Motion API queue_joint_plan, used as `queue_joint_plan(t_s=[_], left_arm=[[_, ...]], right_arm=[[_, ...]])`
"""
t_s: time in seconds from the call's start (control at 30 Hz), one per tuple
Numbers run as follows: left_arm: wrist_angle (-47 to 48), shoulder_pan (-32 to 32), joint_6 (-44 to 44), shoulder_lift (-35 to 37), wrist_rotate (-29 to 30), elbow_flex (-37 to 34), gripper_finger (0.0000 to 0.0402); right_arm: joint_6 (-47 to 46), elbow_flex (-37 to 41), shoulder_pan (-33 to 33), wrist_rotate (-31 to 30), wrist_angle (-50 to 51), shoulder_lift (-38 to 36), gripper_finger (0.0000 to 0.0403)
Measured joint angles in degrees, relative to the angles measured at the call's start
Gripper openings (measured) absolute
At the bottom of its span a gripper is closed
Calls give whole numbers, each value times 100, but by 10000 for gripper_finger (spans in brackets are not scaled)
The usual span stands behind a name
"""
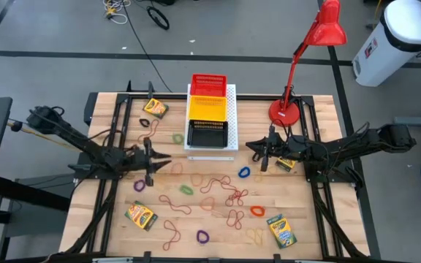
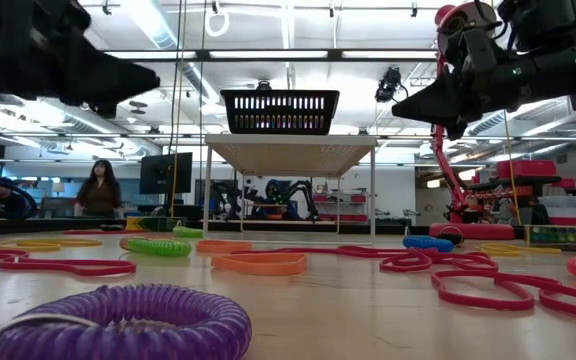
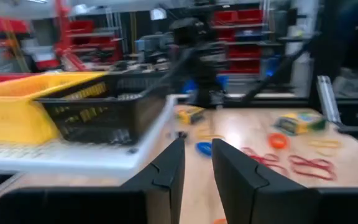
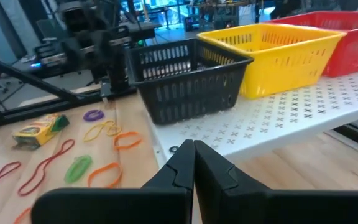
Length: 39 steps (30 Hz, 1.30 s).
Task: Pick & Place Office Desk Supplies
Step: Put the yellow rubber band into the red bin on the shelf
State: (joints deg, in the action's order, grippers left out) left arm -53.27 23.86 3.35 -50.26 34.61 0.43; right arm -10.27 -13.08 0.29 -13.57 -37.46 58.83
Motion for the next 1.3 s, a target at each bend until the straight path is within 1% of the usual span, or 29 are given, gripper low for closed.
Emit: queue_joint_plan(t_s=[0.07,0.17,0.33,0.4,0.47,0.53,0.57,0.7,0.8,0.87,1.03,1.13,1.3], left_arm=[[283,-185,-308,9,38,53,88],[572,-452,-305,-102,-5,220,88],[660,-649,-238,-203,-13,227,78],[703,-667,-226,-223,-62,227,63],[670,-667,-161,-219,-149,227,40],[678,-666,-97,-220,-253,227,14],[668,-665,-89,-220,-337,227,9],[673,-665,-74,-220,-422,227,12],[677,-665,-76,-220,-423,227,21],[675,-665,-77,-220,-421,227,25],[677,-665,-76,-220,-423,227,26],[677,-662,-77,-220,-424,227,25],[677,-662,-76,-220,-424,229,25]], right_arm=[[-46,-69,94,64,266,0,9],[-157,-485,414,-7,1510,2,7],[-866,-1462,1376,-958,4374,64,3],[-1300,-1771,1782,-1251,5201,124,4],[-1852,-1991,2121,-1422,5877,223,6],[-2396,-2154,2365,-1446,6370,387,12],[-2638,-2216,2470,-1447,6586,493,15],[-3400,-2451,2719,-1239,7411,1019,39],[-3652,-2590,2711,-1138,7896,1415,66],[-3687,-2610,2606,-1080,8013,1617,88],[-3280,-2595,2060,-714,8045,1918,132],[-2876,-2595,1659,-533,7958,1958,145],[-2192,-2590,1119,69,7621,1960,148]])
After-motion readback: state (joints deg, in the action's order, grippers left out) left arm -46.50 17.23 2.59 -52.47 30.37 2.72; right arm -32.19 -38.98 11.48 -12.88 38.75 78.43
